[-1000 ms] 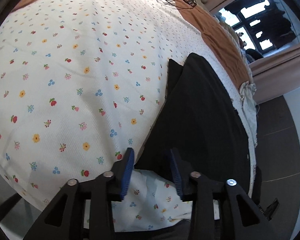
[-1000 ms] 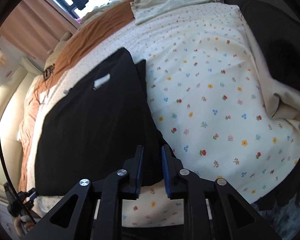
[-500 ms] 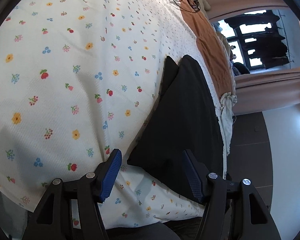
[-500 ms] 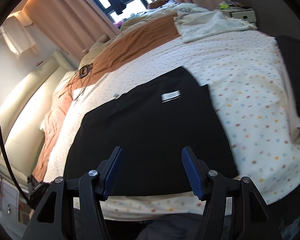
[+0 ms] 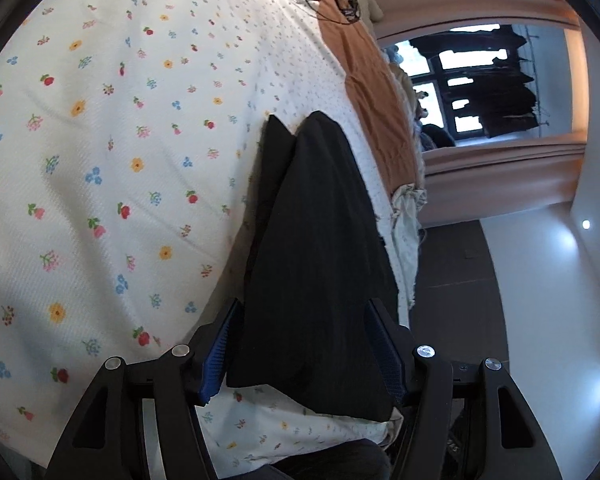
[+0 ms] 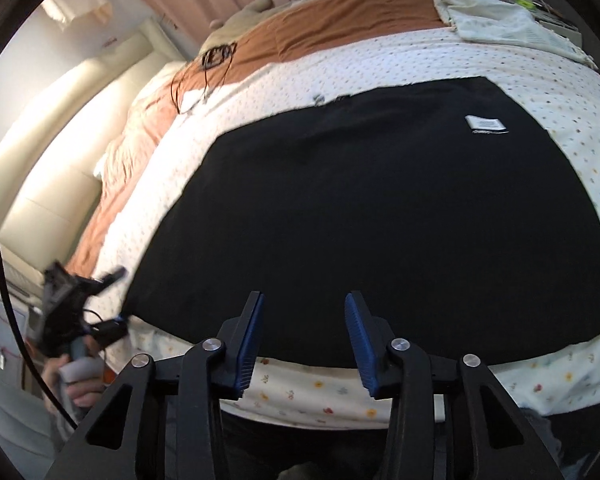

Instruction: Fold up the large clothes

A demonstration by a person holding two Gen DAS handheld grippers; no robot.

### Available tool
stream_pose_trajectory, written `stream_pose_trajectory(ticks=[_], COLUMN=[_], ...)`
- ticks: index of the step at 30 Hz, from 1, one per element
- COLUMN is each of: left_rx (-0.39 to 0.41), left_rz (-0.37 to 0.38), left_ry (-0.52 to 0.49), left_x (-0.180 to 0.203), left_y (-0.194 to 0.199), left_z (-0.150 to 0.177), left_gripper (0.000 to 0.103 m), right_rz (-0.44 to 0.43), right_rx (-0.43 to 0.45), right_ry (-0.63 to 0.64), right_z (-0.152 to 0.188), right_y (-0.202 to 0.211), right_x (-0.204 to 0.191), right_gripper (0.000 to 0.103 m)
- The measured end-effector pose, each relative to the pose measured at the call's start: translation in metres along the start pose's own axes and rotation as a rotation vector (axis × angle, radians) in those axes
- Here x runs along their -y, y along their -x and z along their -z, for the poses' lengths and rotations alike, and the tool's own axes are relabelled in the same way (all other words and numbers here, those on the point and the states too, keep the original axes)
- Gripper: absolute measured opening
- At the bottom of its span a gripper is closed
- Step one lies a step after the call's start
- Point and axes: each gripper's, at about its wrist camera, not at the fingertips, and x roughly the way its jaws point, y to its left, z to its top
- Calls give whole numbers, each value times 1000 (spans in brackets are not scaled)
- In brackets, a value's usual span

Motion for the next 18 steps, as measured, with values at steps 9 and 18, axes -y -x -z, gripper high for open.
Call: stream_pose_trajectory(ticks=[9, 18], left_rx=[-22, -7], left_rz=[-128, -214], left_ry=[-18, -5], left_x=[-8, -7], left_y=[-9, -26], left_z=[7, 11], left_gripper=[61, 32], right_rz=[62, 86], right_rx=[-119, -135], right_ry=[37, 45], right_z=[31, 13], right_y=[-51, -56], right_x=[-8, -15], right_gripper=[31, 27])
